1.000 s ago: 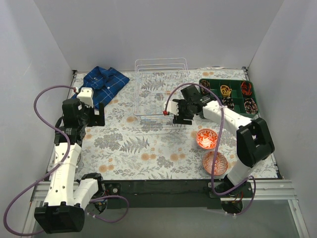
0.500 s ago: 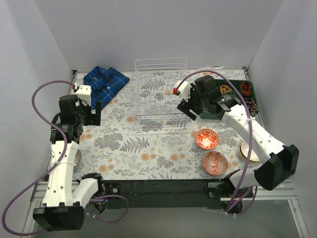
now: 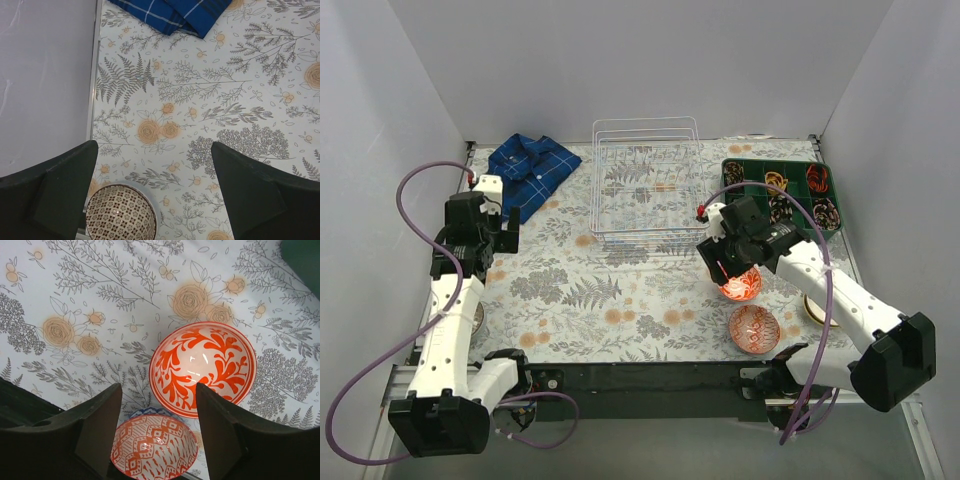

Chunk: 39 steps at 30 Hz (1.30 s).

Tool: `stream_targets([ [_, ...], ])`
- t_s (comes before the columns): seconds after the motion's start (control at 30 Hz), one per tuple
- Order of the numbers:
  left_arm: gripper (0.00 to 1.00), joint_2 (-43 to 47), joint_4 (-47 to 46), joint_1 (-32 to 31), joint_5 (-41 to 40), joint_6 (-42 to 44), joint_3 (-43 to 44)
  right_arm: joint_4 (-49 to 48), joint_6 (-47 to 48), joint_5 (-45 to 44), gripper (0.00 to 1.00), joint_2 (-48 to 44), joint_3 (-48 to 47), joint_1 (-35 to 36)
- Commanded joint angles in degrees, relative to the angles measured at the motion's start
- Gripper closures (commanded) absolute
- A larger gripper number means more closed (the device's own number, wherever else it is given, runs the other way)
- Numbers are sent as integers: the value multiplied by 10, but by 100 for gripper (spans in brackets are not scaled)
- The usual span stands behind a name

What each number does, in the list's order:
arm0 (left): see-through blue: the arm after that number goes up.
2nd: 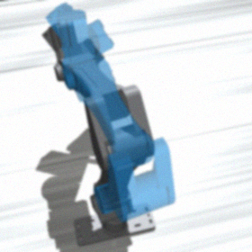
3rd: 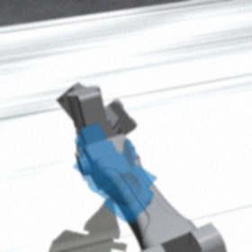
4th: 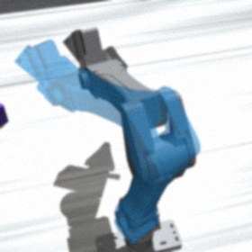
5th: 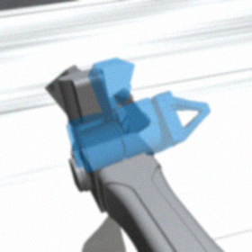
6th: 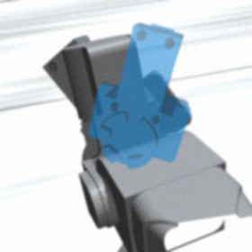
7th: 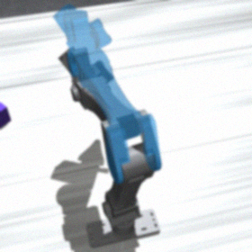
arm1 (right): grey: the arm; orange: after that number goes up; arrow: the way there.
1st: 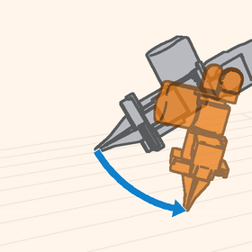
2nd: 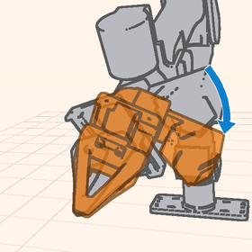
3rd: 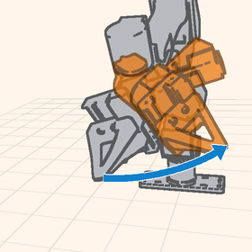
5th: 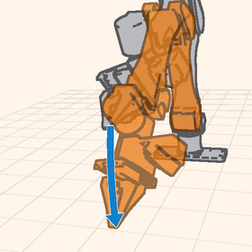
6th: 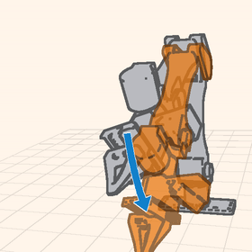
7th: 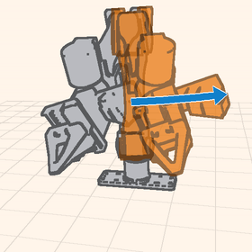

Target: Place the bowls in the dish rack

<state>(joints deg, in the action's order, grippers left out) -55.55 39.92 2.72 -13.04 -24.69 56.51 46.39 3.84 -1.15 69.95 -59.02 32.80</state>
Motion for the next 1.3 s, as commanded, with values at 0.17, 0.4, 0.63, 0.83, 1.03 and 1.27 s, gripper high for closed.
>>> stream_targets([
  [0.17,2,24,35,-1,17,-20,33,89,-7,91,33,-19,-57,-6],
  [0.4,2,3,21,-2,7,1,40,111,-86,125,38,-20,-39,-26],
  [0.63,2,-33,-16,-1,-33,62,33,135,-157,118,38,-51,33,-65],
  [0.83,2,-34,-60,-1,-50,134,8,136,-185,128,44,-52,112,-65],
  [1.03,2,-23,-69,-2,-55,134,-6,129,-200,111,46,-25,108,-66],
  [1.27,2,-3,-52,-2,-56,113,-26,124,-211,83,48,-14,150,-63],
])
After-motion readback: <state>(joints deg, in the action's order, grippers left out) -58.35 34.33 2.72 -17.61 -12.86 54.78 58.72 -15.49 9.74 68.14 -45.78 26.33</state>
